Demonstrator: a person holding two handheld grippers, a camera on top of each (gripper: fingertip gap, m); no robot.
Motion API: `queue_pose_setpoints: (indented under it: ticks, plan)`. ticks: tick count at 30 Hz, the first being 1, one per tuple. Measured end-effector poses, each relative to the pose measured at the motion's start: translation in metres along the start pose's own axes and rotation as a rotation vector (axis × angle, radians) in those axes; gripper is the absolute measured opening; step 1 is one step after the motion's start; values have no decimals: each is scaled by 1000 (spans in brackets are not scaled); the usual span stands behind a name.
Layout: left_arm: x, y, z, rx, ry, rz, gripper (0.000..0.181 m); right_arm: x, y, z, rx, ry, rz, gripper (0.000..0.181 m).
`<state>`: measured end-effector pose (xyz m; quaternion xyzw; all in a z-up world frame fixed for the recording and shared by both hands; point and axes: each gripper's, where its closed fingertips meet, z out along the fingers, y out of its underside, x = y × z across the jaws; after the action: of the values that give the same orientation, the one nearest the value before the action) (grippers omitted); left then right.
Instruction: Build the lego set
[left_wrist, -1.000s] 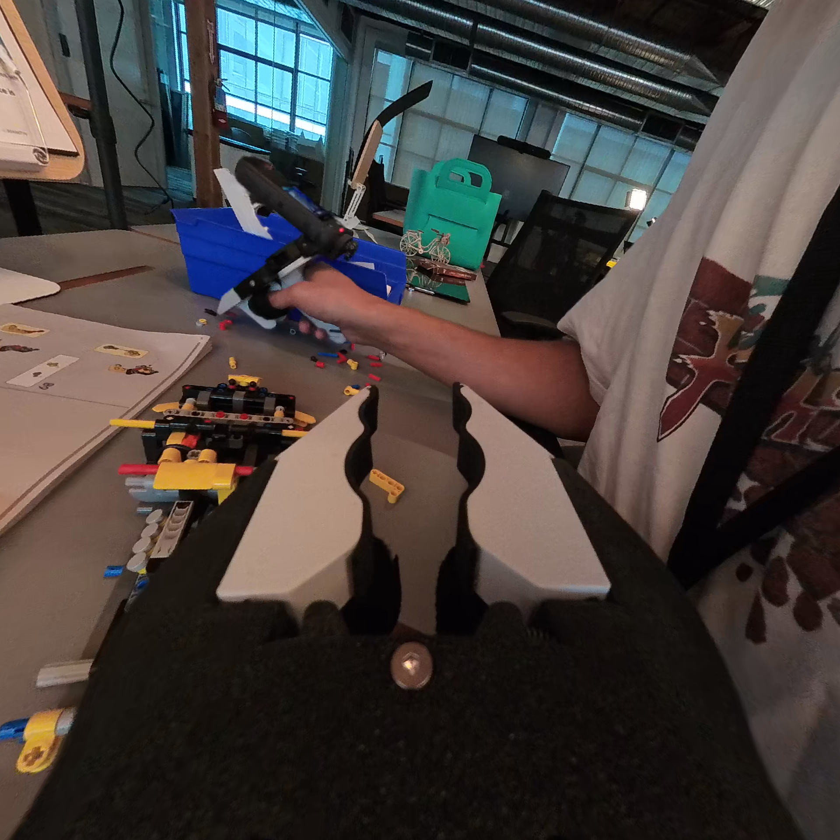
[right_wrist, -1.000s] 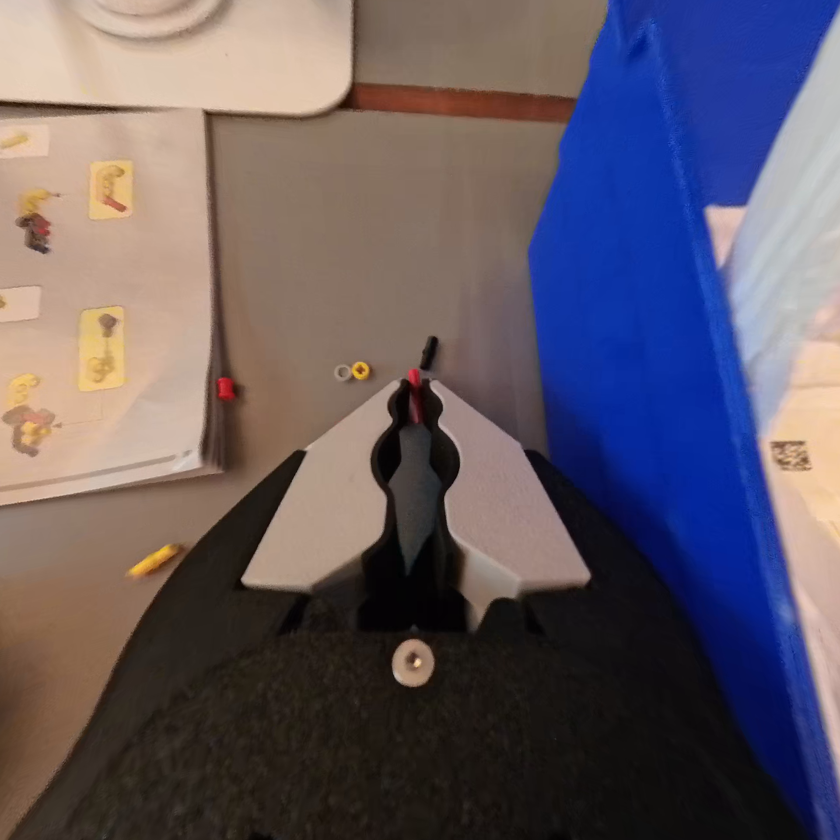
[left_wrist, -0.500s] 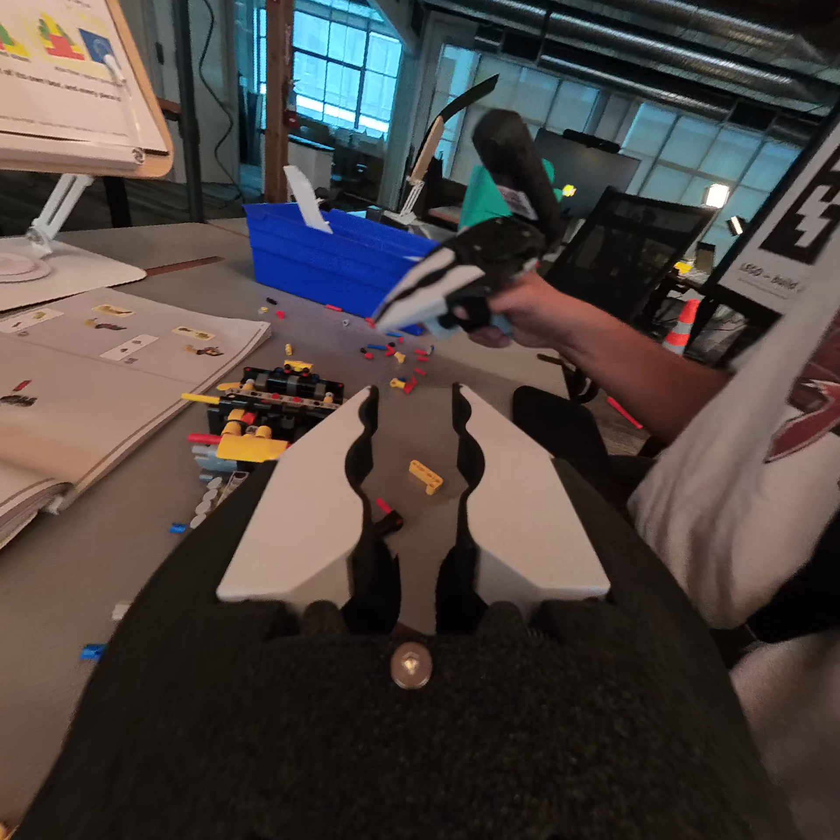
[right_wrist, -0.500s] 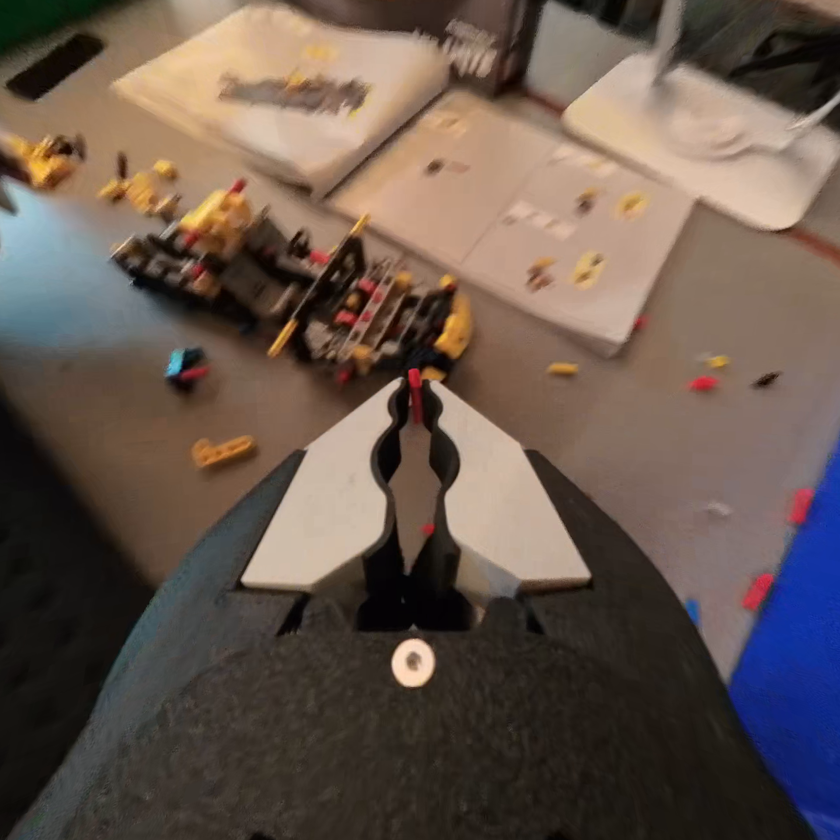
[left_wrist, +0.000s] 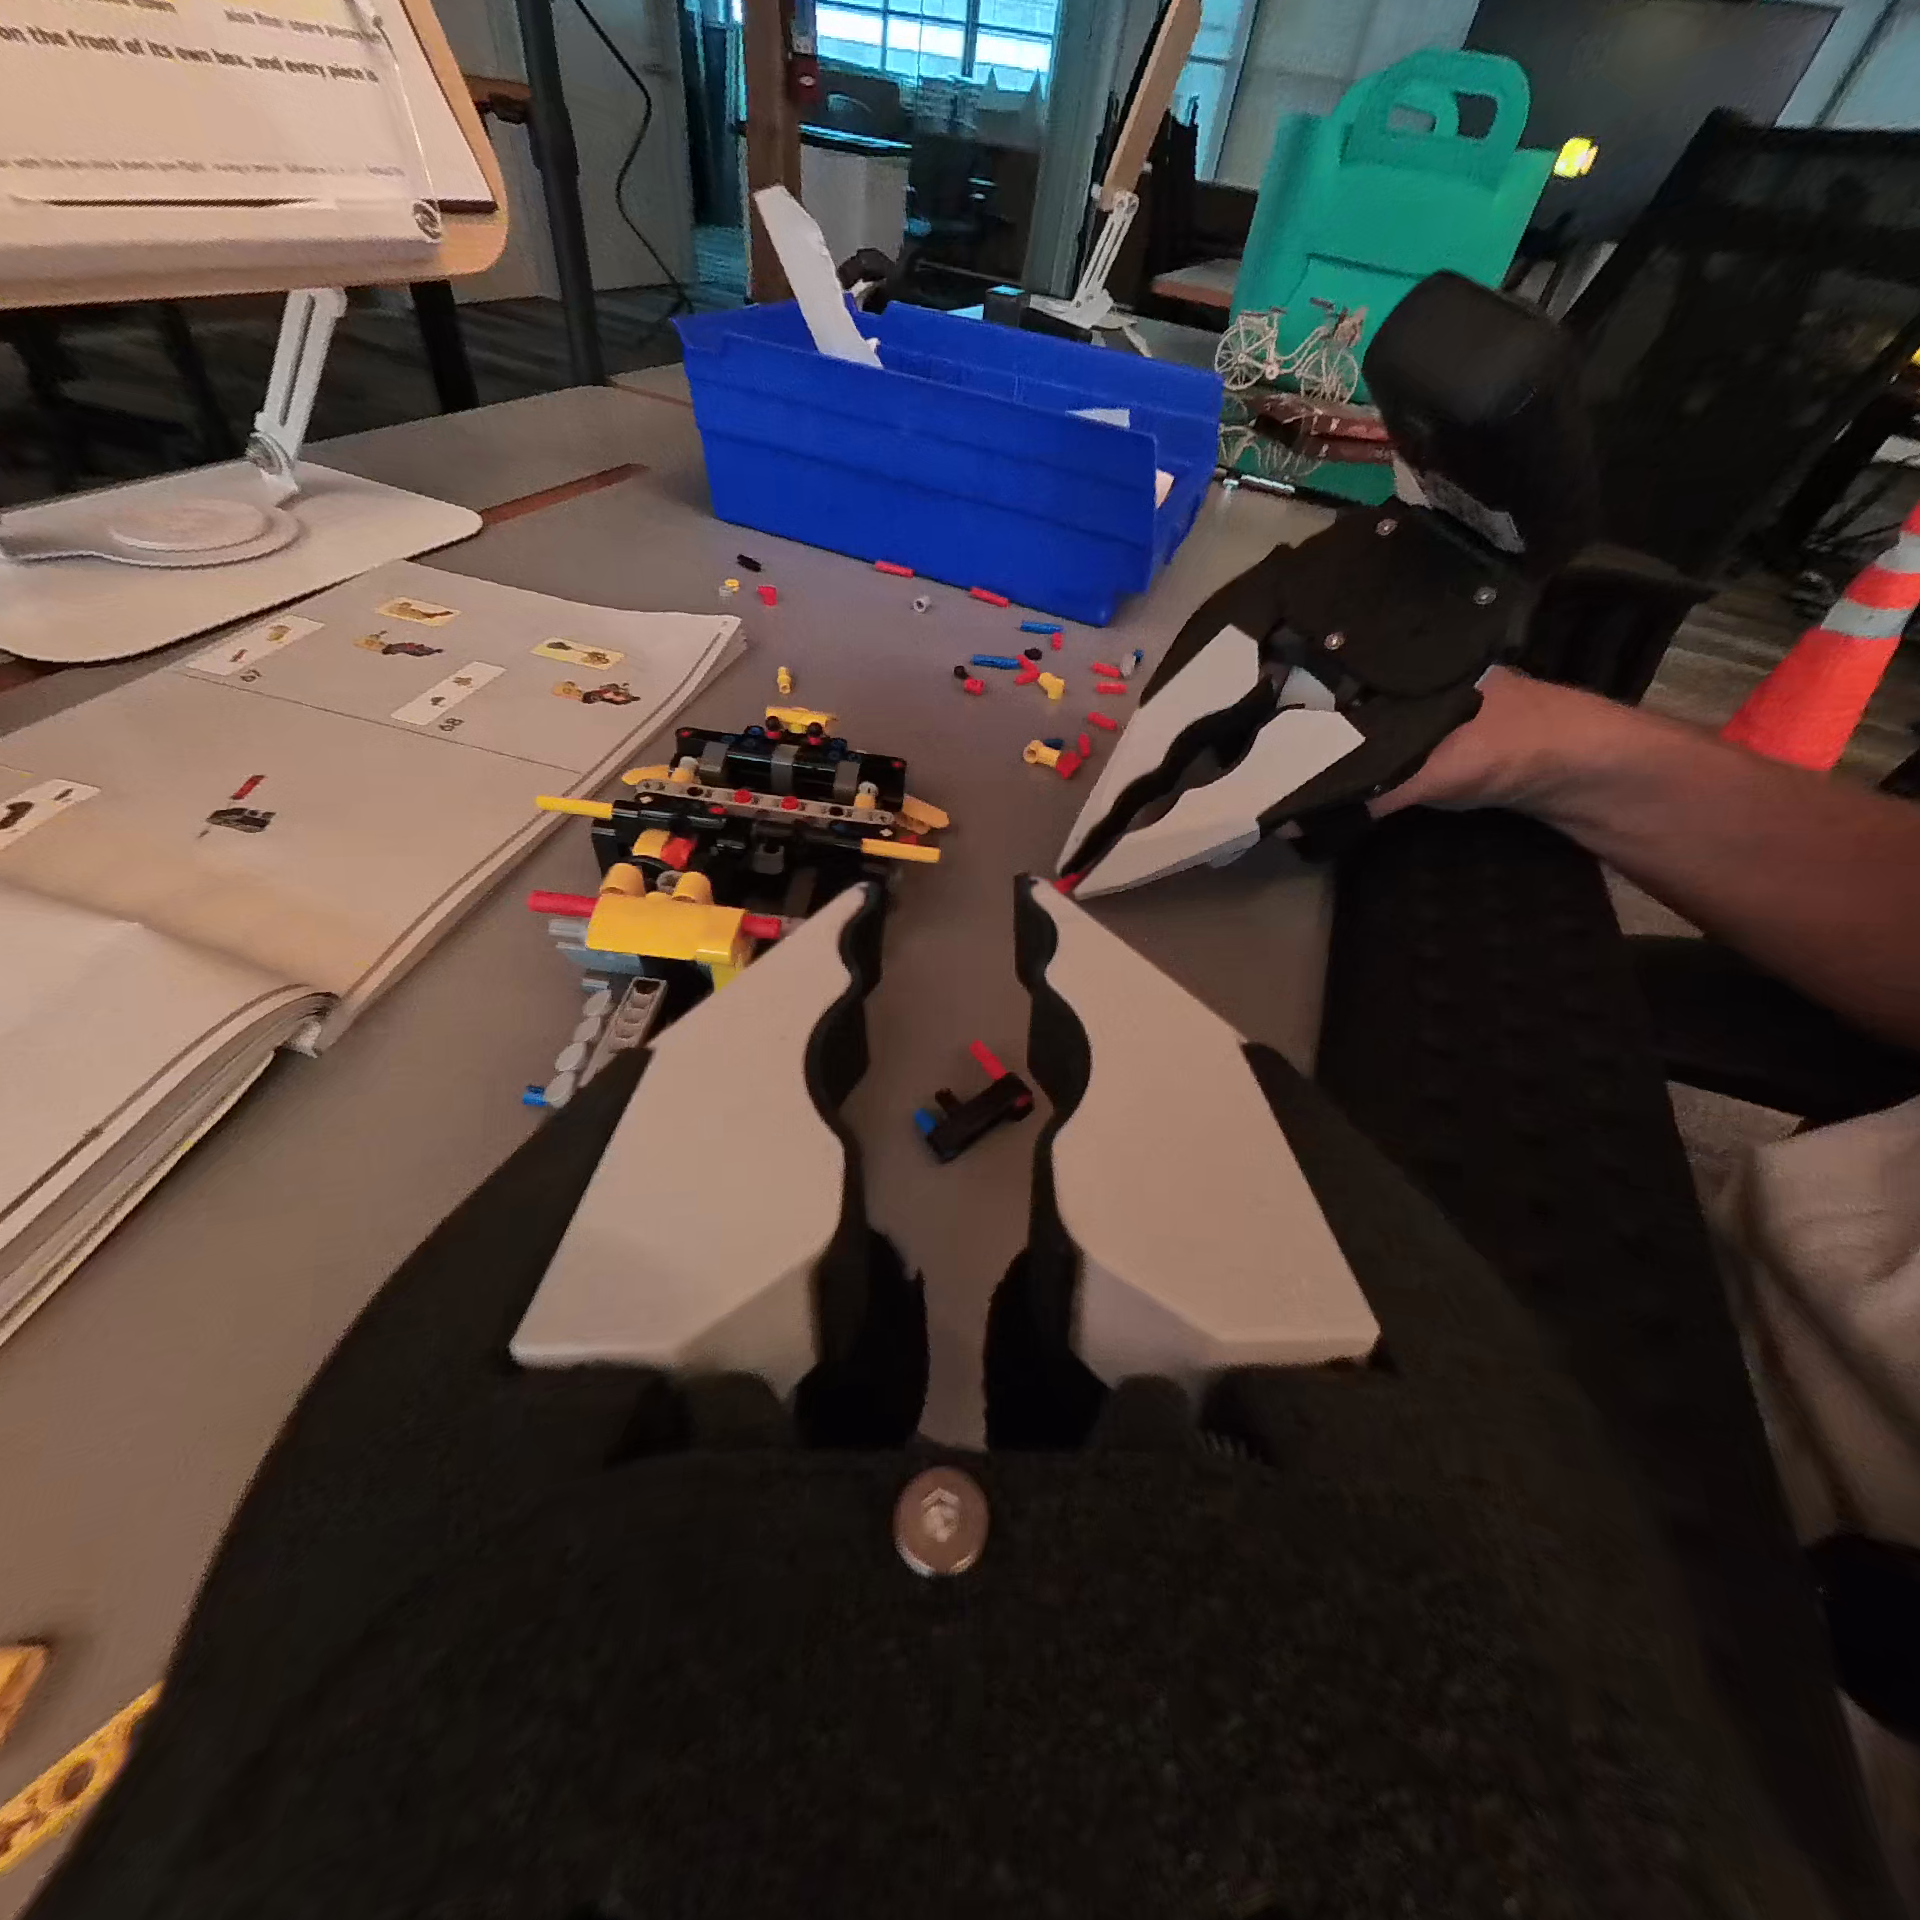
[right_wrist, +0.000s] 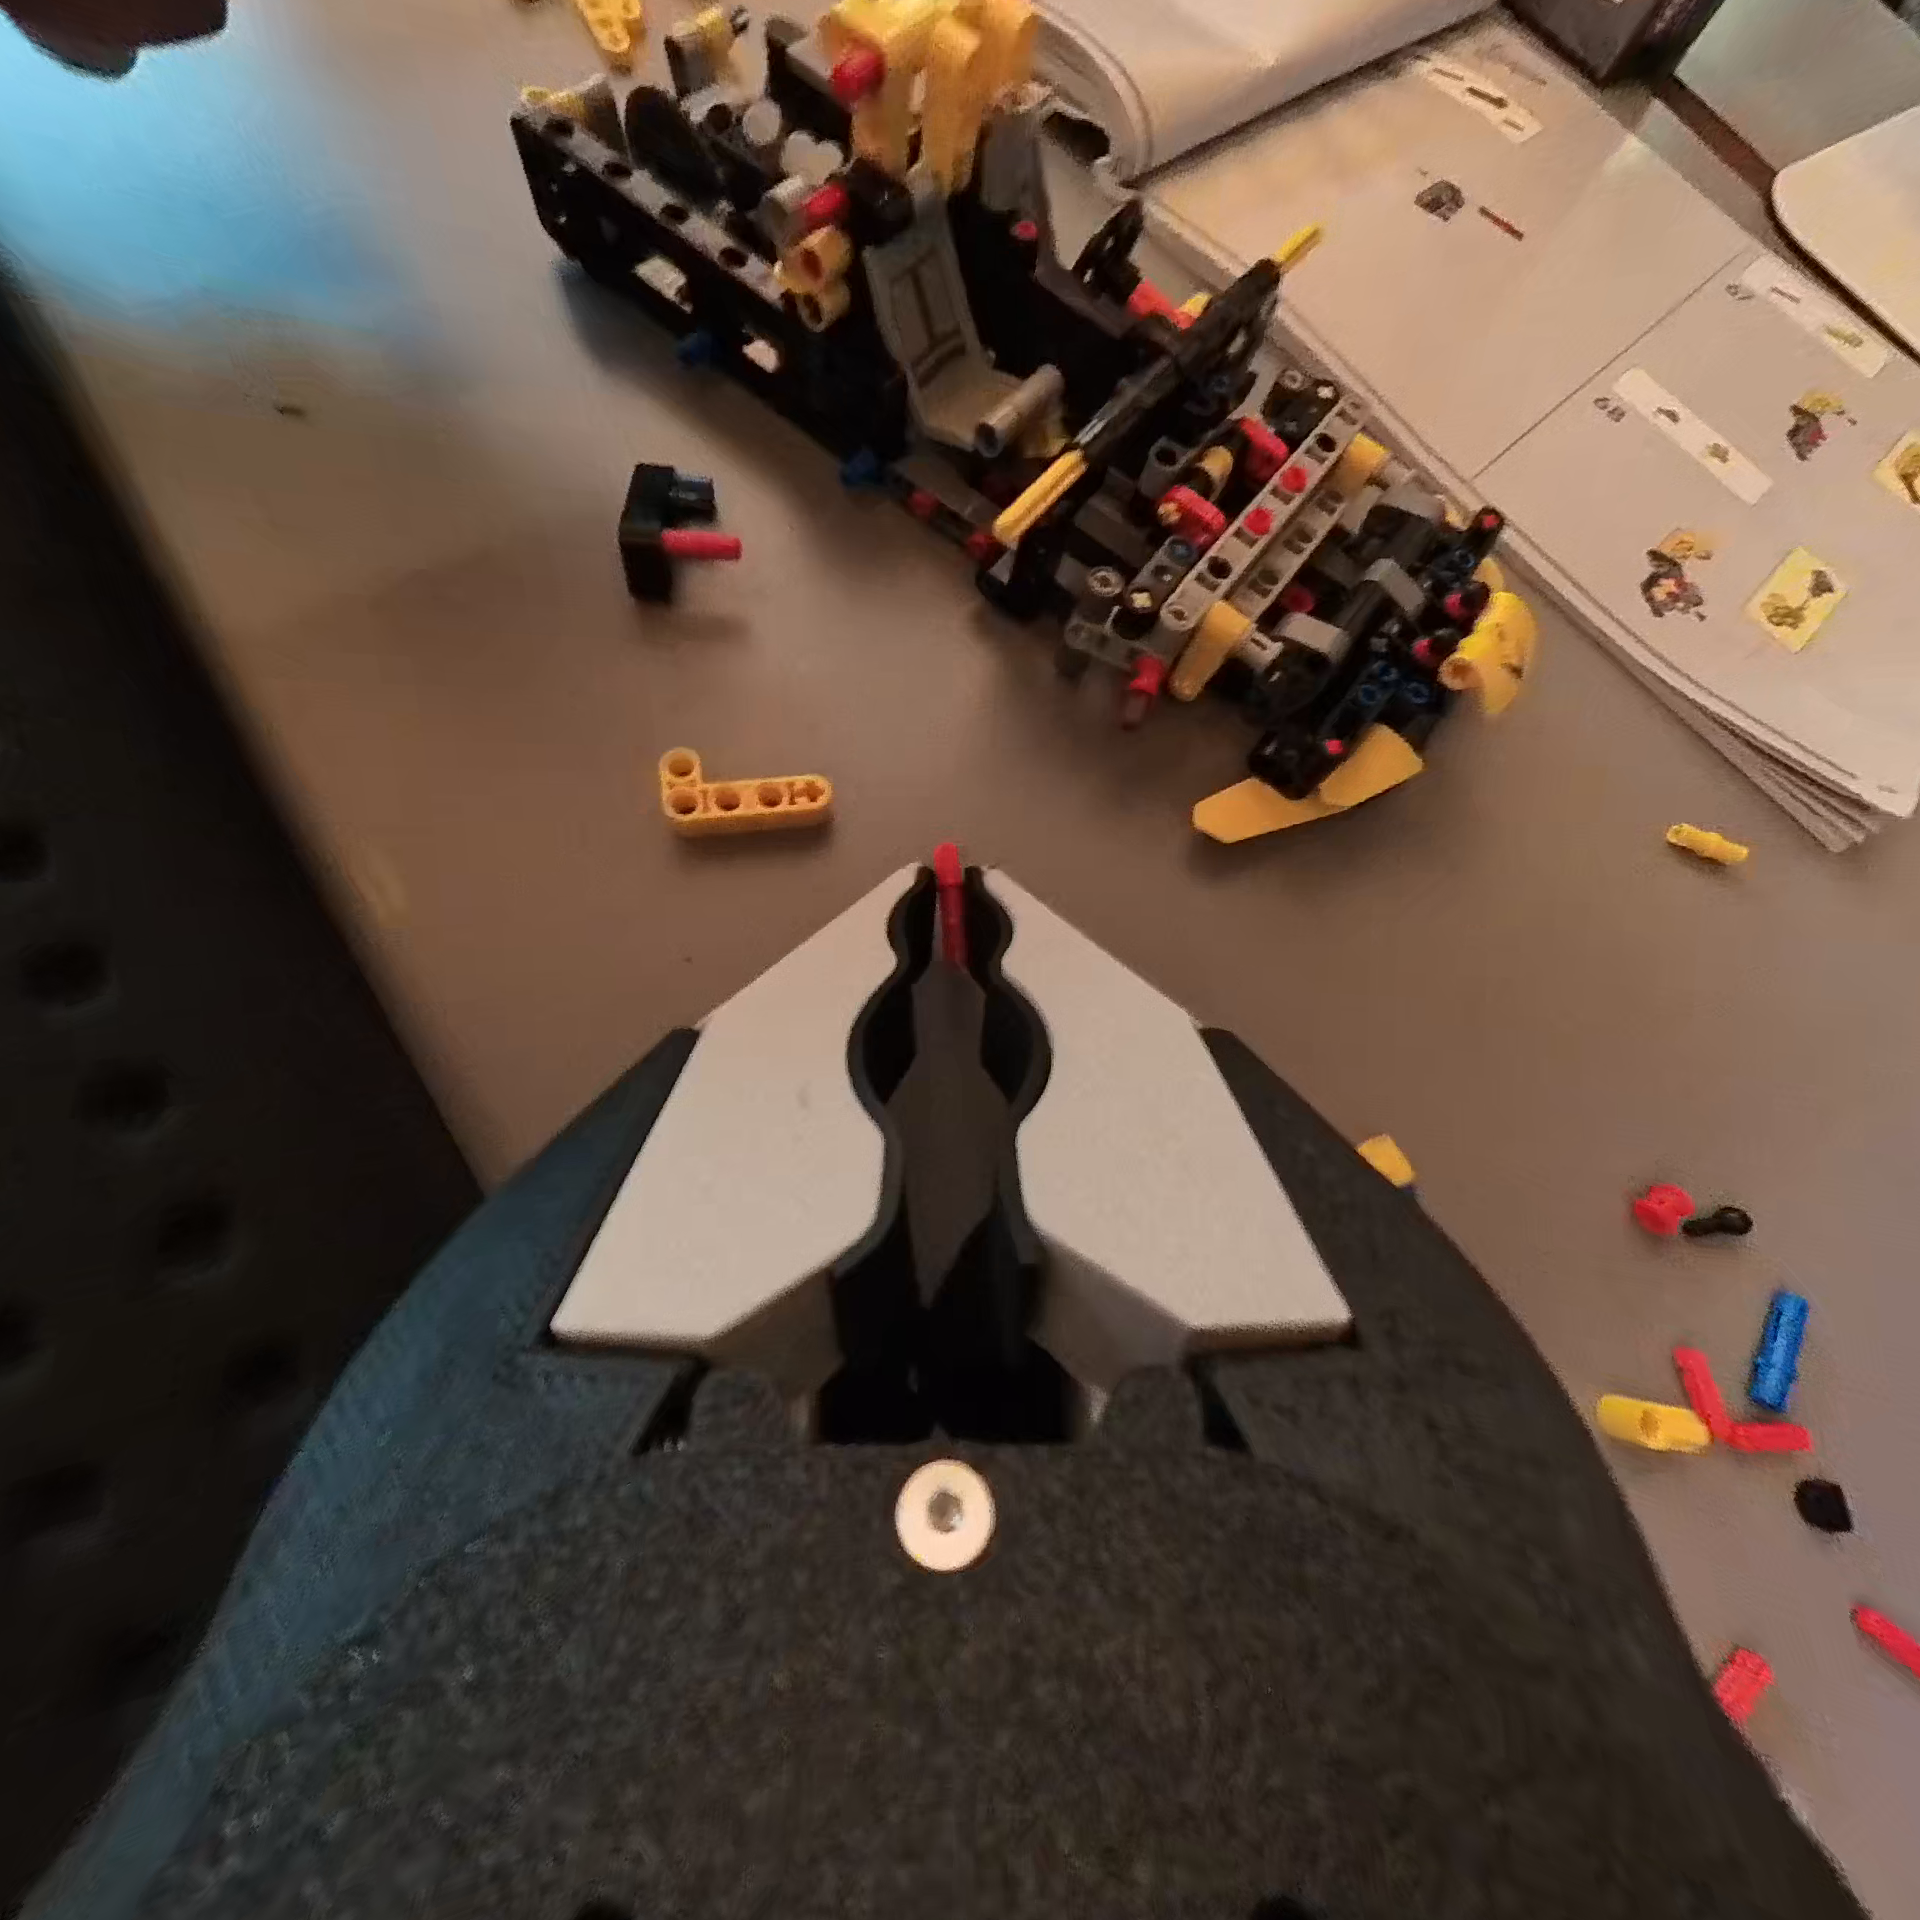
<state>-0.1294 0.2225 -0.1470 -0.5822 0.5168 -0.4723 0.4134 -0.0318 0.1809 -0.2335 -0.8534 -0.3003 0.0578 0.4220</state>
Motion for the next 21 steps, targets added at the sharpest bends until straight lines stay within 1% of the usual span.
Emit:
queue_pose_setpoints:
  ticks: [2,4,8,12,15,21]
  plan:
    - [1,2,1,-8,-1,17,21,-3,5,4,-32,4,-41,5]
    - [0,3,2,-16,-10,27,21,-3,5,6,-27,21,-64,5]
    - [-4,3,2,-13,-23,18,21,-2,5,6,-22,2,-25,5]
    - [-4,3,2,-11,-16,4,21,2,-3,0,44,15,-5,6]
    - [-2,5,3,-19,-11,7,21,5,-10,-6,98,7,29,9]
    - [-9,3,1,-14,-42,-5,21,0,-16,-6,126,-66,92,23]
